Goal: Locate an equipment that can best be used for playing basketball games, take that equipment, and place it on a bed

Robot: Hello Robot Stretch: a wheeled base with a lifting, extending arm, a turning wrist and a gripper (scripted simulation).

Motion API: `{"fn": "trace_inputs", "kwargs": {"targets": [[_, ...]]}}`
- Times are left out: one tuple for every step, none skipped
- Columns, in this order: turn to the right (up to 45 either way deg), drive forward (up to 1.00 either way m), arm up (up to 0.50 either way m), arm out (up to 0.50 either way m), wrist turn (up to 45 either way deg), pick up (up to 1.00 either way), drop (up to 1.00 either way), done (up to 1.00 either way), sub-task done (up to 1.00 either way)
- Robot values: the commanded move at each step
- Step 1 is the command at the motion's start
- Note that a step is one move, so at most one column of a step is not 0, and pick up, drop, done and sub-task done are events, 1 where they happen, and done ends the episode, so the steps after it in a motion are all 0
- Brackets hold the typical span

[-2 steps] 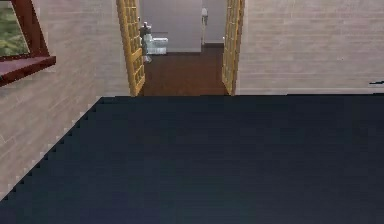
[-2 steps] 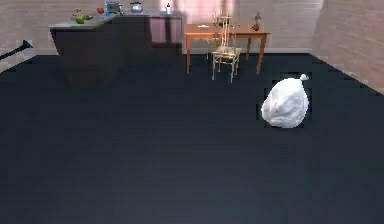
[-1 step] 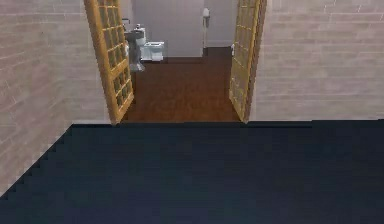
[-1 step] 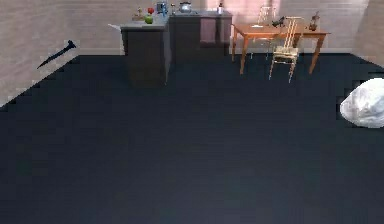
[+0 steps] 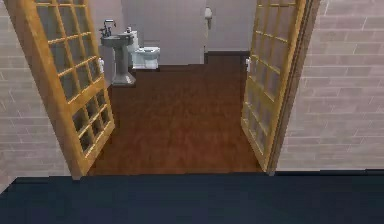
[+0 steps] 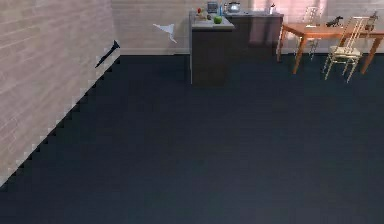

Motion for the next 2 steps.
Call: {"fn": "trace_inputs", "kwargs": {"targets": [[0.0, 1.00, 0.00, 0.00, 0.0, 0.00, 0.00, 0.00, 0.00], [0.0, 1.00, 0.00, 0.00, 0.0, 0.00, 0.00, 0.00, 0.00]]}}
